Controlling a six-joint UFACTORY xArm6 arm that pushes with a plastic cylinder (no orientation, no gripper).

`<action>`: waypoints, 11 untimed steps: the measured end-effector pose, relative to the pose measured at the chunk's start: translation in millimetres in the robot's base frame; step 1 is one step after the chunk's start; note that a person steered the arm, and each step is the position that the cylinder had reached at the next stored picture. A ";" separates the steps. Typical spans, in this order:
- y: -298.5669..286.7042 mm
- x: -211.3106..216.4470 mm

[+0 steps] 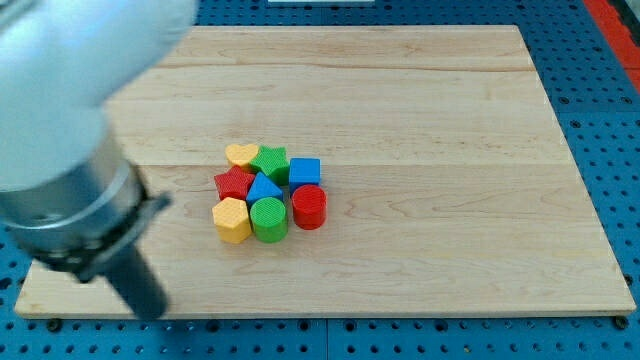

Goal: Push the green circle towards the bottom right corner of the board

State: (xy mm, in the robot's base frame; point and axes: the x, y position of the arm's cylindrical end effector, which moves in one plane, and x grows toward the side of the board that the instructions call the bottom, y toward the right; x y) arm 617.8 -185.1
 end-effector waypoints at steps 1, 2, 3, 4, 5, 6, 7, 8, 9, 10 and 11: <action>-46.8 -20.7; -44.8 -50.6; 4.0 -72.6; 52.0 -87.5; 75.1 -104.6; 147.2 -104.7; 137.3 -99.9; 112.3 -81.3; 91.8 -55.9; 161.6 -50.3; 230.4 -52.3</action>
State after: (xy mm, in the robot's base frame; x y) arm 565.6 45.4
